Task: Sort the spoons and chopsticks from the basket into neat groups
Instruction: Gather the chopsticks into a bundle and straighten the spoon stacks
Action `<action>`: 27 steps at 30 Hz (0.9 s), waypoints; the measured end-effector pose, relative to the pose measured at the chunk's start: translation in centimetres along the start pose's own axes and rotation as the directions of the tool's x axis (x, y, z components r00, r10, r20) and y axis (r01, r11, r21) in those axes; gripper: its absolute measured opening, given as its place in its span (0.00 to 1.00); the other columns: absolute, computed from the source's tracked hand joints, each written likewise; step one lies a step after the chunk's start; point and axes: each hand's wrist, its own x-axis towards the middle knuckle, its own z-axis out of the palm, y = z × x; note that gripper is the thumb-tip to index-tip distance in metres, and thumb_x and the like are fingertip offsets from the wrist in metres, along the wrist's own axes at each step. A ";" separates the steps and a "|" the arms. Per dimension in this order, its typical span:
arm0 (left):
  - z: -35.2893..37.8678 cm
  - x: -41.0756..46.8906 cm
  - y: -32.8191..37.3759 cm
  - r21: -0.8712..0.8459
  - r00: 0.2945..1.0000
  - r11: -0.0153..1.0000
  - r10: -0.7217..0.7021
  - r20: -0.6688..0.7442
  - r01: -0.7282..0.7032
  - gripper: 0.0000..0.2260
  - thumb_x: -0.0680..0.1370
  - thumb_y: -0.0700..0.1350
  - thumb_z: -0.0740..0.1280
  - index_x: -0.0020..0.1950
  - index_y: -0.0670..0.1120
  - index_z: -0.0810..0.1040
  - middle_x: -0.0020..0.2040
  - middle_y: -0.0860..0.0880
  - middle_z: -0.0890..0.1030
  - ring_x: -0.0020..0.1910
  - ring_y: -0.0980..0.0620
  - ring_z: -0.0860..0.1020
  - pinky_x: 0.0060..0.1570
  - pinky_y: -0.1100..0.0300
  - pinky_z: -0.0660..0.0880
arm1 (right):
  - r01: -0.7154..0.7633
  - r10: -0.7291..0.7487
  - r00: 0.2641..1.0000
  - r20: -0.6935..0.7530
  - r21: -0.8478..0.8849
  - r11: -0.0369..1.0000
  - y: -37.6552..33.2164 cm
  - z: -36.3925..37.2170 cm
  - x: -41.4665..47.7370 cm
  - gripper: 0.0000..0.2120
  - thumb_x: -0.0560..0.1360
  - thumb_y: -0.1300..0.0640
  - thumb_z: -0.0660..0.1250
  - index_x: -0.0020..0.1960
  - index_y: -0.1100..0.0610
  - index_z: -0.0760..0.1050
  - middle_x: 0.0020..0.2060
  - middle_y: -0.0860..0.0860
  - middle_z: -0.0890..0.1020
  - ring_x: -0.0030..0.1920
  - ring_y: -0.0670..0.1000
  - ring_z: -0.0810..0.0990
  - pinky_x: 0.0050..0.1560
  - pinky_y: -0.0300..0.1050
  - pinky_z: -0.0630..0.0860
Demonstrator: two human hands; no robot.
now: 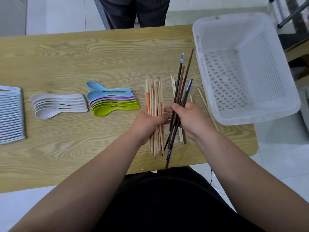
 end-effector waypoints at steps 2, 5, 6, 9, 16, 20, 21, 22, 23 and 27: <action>0.4 -0.3 0.3 -0.002 1.000 1.000 0.017 0.008 -0.017 0.14 0.69 0.36 0.71 0.48 0.53 0.86 0.46 0.45 0.86 0.46 0.48 0.84 0.46 0.54 0.81 | 0.010 -0.010 0.999 -0.038 0.010 1.000 -0.5 1.1 0.0 0.07 0.78 0.51 0.66 0.50 0.54 0.79 0.45 0.51 0.87 0.49 0.54 0.86 0.55 0.60 0.82; 0.6 -0.7 0.5 -0.084 0.999 0.996 0.013 0.041 -0.009 0.13 0.71 0.36 0.70 0.51 0.50 0.84 0.46 0.44 0.85 0.45 0.48 0.84 0.45 0.55 0.80 | 0.049 -0.047 0.999 -0.020 0.112 0.993 -0.6 2.3 -0.4 0.07 0.81 0.55 0.64 0.48 0.53 0.79 0.40 0.46 0.87 0.45 0.48 0.86 0.55 0.53 0.82; 0.6 -0.9 0.5 -0.109 0.998 0.994 0.006 0.064 0.002 0.13 0.72 0.36 0.70 0.54 0.48 0.83 0.47 0.44 0.85 0.47 0.48 0.84 0.45 0.55 0.80 | 0.055 -0.056 0.998 0.002 0.131 0.990 -0.6 2.6 -0.5 0.07 0.82 0.56 0.63 0.50 0.54 0.79 0.41 0.46 0.87 0.46 0.47 0.86 0.54 0.51 0.82; 0.1 -1.3 0.5 -0.127 0.992 0.992 -0.001 0.129 0.018 0.17 0.75 0.37 0.73 0.62 0.46 0.79 0.55 0.43 0.85 0.56 0.45 0.83 0.57 0.49 0.80 | -0.013 -0.003 0.997 0.078 0.197 0.980 -0.6 2.9 -1.0 0.11 0.83 0.56 0.61 0.64 0.55 0.77 0.53 0.52 0.86 0.55 0.50 0.84 0.59 0.49 0.79; -0.1 -1.4 0.6 0.046 0.999 0.999 0.020 0.048 -0.023 0.22 0.68 0.34 0.78 0.60 0.48 0.81 0.52 0.46 0.86 0.55 0.48 0.84 0.55 0.50 0.80 | -0.099 0.056 0.989 0.140 0.322 0.942 -0.8 4.1 -1.5 0.13 0.83 0.57 0.61 0.65 0.55 0.78 0.54 0.53 0.86 0.56 0.50 0.84 0.61 0.49 0.79; -0.4 -1.4 0.6 0.099 0.999 0.994 0.038 -0.026 -0.035 0.20 0.65 0.37 0.78 0.56 0.47 0.83 0.50 0.43 0.86 0.53 0.44 0.85 0.58 0.42 0.80 | -0.127 0.061 0.977 0.203 0.335 0.934 -0.7 4.1 -1.6 0.13 0.81 0.56 0.62 0.62 0.57 0.80 0.55 0.54 0.85 0.60 0.52 0.82 0.67 0.53 0.75; -0.5 -1.4 0.6 0.128 0.998 0.991 0.047 -0.044 -0.041 0.19 0.65 0.38 0.77 0.54 0.48 0.83 0.49 0.43 0.86 0.52 0.44 0.85 0.58 0.40 0.80 | -0.139 0.062 0.971 0.232 0.330 0.934 -0.6 4.0 -1.6 0.14 0.80 0.55 0.62 0.60 0.57 0.81 0.55 0.55 0.85 0.61 0.53 0.82 0.69 0.55 0.73; -0.5 -1.5 0.6 0.157 0.997 0.986 0.058 -0.056 -0.048 0.18 0.64 0.40 0.77 0.53 0.49 0.83 0.48 0.43 0.86 0.51 0.43 0.85 0.57 0.39 0.80 | -0.146 0.062 0.964 0.260 0.318 0.937 -0.6 3.9 -1.6 0.16 0.79 0.53 0.62 0.59 0.58 0.82 0.56 0.55 0.85 0.61 0.54 0.82 0.70 0.56 0.72; -0.6 -1.5 0.6 0.179 0.996 0.982 0.072 -0.061 -0.060 0.17 0.64 0.40 0.77 0.52 0.49 0.82 0.47 0.43 0.86 0.50 0.43 0.85 0.56 0.38 0.80 | -0.143 0.056 0.958 0.280 0.304 0.942 -0.8 3.8 -1.5 0.18 0.78 0.51 0.62 0.59 0.60 0.82 0.56 0.57 0.85 0.62 0.55 0.82 0.70 0.57 0.72; -0.4 -1.7 0.5 0.169 0.996 0.984 0.067 -0.055 -0.057 0.17 0.62 0.41 0.76 0.49 0.44 0.79 0.44 0.36 0.81 0.46 0.32 0.82 0.50 0.36 0.81 | -0.001 -0.104 0.958 0.269 0.362 0.932 -3.9 3.6 -0.1 0.20 0.76 0.50 0.65 0.62 0.62 0.76 0.49 0.58 0.86 0.52 0.56 0.85 0.55 0.53 0.81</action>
